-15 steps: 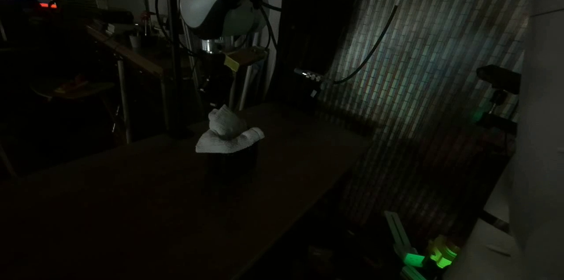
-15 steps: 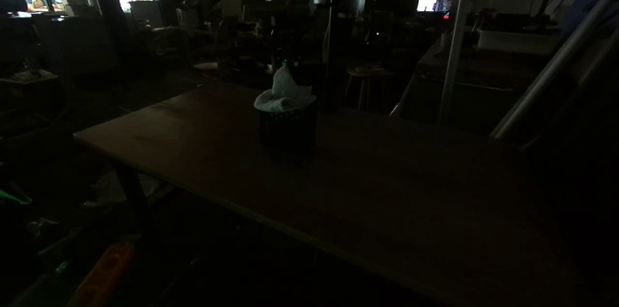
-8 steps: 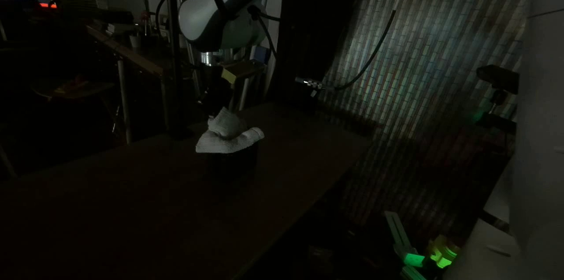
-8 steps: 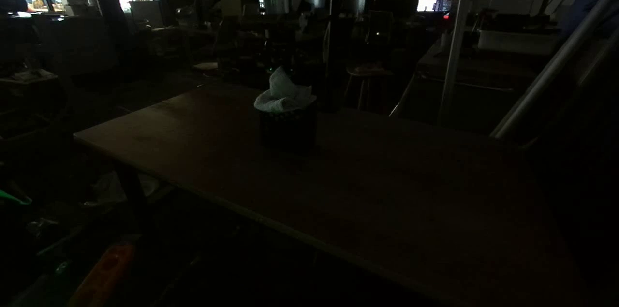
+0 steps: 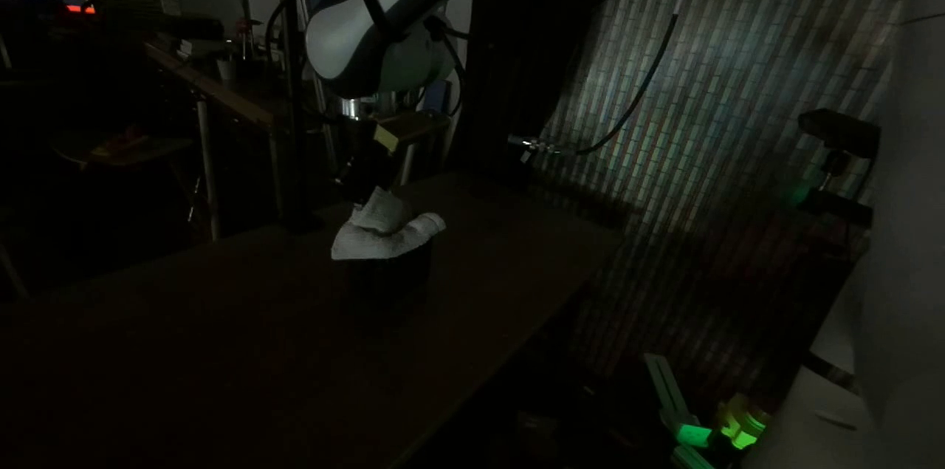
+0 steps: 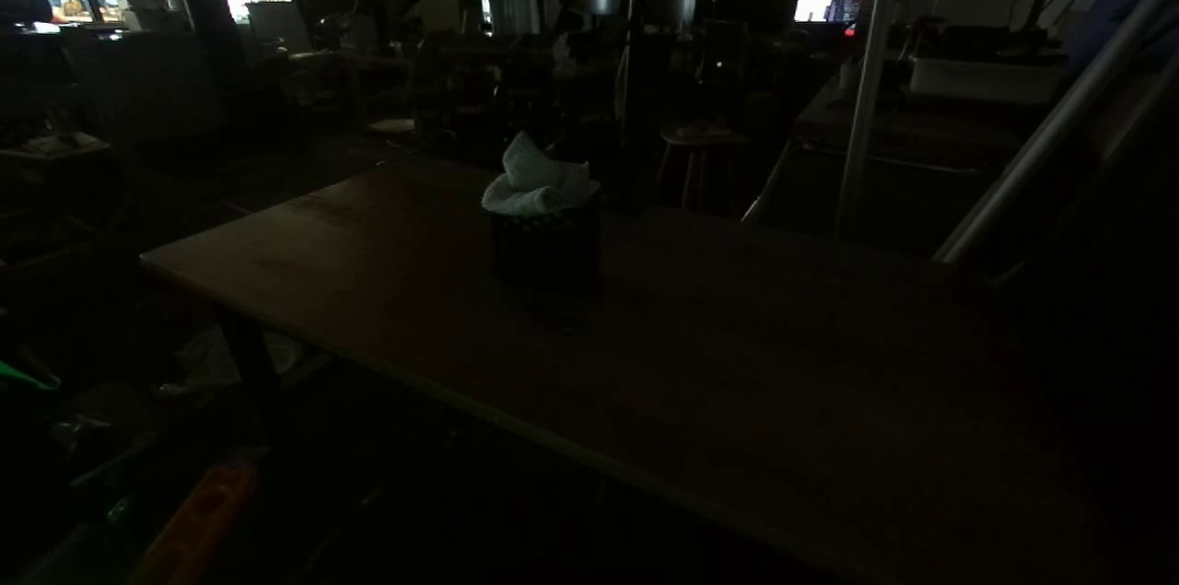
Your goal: Pick up the towel and put it in the box
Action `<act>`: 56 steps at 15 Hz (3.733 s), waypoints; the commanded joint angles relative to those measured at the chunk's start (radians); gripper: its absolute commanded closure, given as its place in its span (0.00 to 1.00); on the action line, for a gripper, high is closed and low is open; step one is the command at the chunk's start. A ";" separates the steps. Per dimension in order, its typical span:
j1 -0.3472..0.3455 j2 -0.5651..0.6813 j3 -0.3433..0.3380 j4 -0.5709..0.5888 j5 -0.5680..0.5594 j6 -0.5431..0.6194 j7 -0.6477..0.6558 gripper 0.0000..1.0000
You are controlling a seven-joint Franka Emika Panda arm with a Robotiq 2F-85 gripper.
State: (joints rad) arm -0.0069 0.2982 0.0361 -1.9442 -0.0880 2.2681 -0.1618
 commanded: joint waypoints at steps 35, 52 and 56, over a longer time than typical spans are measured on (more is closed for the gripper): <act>-0.015 0.003 0.074 -0.213 0.253 0.124 -0.171 0.89; 0.022 -0.180 0.041 -0.226 0.097 0.029 -0.022 0.89; 0.033 -0.241 0.040 -0.225 0.043 -0.007 0.041 0.89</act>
State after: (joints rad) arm 0.0000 0.1261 0.0916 -2.1470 -0.0010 2.2911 -0.1789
